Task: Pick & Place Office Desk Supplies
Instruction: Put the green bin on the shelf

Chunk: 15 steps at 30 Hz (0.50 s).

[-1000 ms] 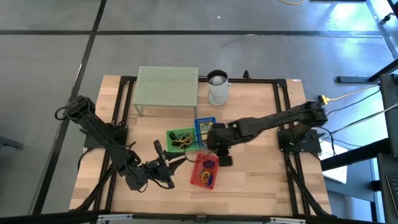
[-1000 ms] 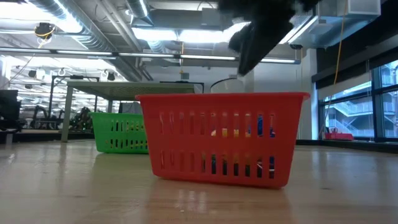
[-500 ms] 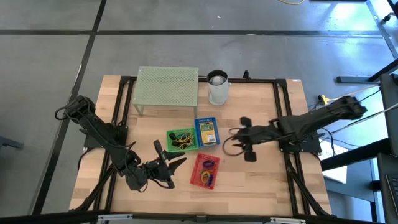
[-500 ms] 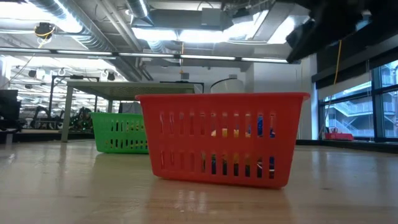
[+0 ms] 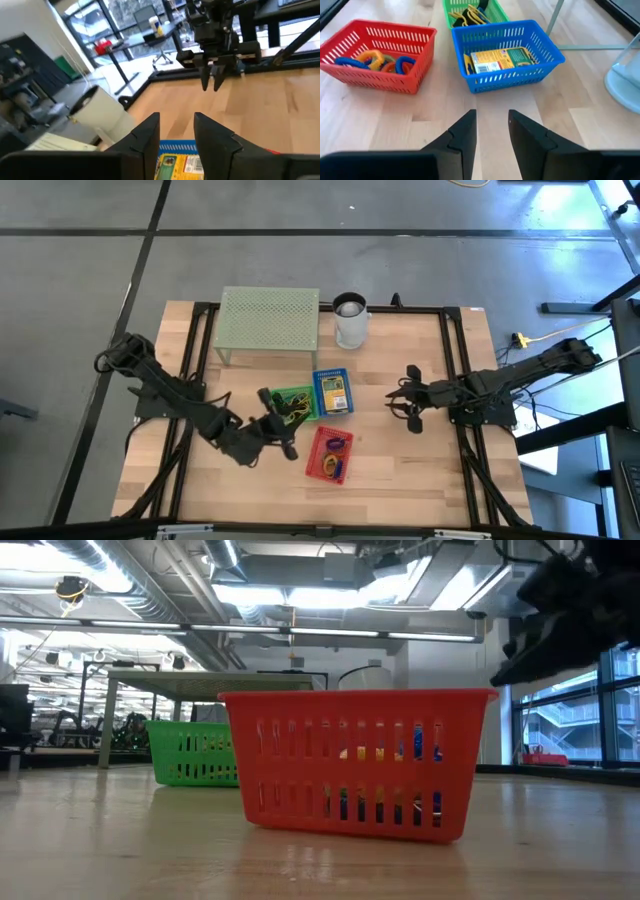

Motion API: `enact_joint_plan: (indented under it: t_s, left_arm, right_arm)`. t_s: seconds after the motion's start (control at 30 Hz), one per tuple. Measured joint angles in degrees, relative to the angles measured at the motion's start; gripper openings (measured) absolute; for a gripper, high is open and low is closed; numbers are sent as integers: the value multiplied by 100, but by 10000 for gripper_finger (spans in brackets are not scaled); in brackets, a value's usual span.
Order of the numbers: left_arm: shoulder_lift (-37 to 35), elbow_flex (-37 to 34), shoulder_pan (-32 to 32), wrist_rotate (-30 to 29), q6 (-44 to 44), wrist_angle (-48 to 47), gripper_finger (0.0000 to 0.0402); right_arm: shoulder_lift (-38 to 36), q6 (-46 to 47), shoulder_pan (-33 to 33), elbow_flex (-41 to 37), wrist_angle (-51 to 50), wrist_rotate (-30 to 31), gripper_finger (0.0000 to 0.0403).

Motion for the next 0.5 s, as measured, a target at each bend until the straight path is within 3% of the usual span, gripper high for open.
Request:
enact_joint_plan:
  t_s: [0.13, 0.3, 0.5]
  left_arm:
    - [0, 0, 270, 810, -311, -585, 130]
    - [0, 0, 599, 2652, -345, -2047, 140]
    - [0, 0, 1028, 4371, -1124, -3775, 141]
  right_arm:
    - [-180, -2, 0, -503, 440, -1, 114]
    - [-209, 300, -4, -952, 681, 81, 114]
    - [-206, 1444, -4, -1106, 503, 1271, 113]
